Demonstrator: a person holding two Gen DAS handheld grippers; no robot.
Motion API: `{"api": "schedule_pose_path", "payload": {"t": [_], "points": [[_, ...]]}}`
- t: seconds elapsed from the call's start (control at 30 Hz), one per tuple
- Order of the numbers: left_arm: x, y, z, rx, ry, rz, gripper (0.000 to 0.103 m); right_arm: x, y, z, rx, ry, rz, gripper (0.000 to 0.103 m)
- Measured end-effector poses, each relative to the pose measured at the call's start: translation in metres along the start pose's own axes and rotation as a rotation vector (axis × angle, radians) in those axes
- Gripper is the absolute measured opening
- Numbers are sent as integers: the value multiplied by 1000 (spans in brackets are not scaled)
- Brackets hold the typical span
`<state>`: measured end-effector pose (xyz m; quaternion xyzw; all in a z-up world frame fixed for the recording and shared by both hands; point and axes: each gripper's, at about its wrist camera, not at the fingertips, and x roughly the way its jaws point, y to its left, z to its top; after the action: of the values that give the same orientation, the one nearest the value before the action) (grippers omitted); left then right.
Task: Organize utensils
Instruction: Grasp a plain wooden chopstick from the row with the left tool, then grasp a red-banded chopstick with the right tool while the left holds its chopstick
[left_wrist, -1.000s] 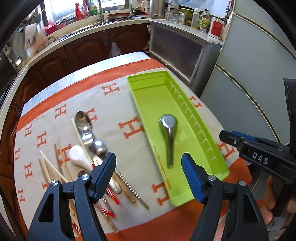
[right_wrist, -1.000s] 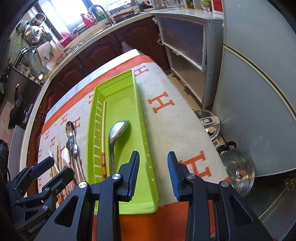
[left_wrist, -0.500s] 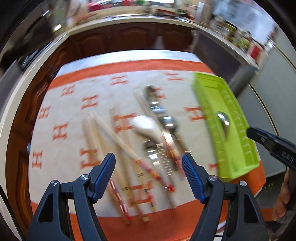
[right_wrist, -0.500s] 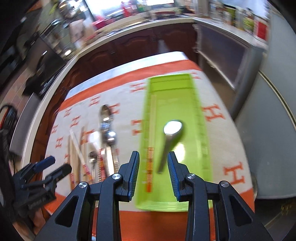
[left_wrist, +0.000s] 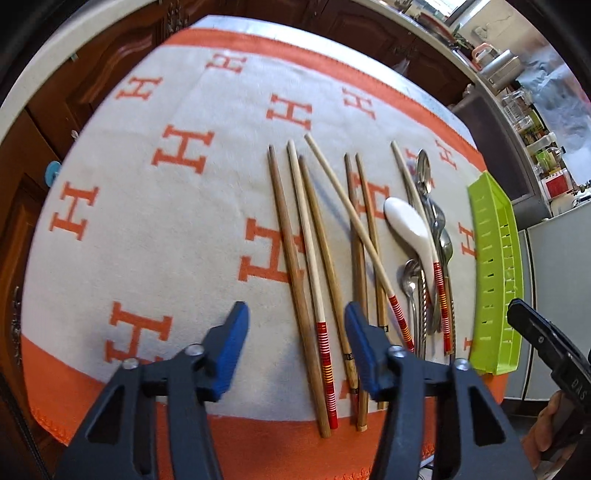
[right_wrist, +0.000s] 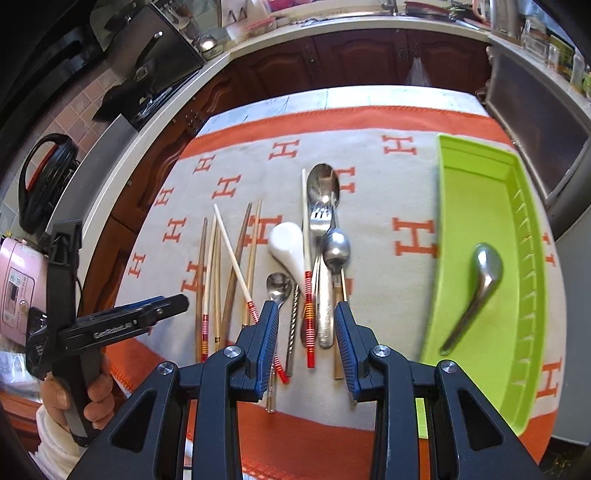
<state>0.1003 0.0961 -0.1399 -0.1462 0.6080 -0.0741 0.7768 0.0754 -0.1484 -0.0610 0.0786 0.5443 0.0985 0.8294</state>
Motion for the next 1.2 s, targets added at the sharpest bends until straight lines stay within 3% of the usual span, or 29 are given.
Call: {"api": "schedule_pose_path", "payload": {"t": [0.13,0.2,0.6,0.73,0.93,1.2], "points": [[14,-3,4,1,42,36,24,7,-2,-1,3,14,4,32],[20,-4,5,-2,58,57,20,9,-8,-3,9,15,5,32],[28,-23,8,45,79,156,19,18,-24,-8,40,34,27,32],[33,-31,9,73,98,215,6,19,-23,-10,37,41,33,32],[27,-14,5,-12,105,104,4,20,-5,-10,-32,65,73,32],[-12,5,-8,-25,9,84,4,42,70,7,-180,173,201,32]]}}
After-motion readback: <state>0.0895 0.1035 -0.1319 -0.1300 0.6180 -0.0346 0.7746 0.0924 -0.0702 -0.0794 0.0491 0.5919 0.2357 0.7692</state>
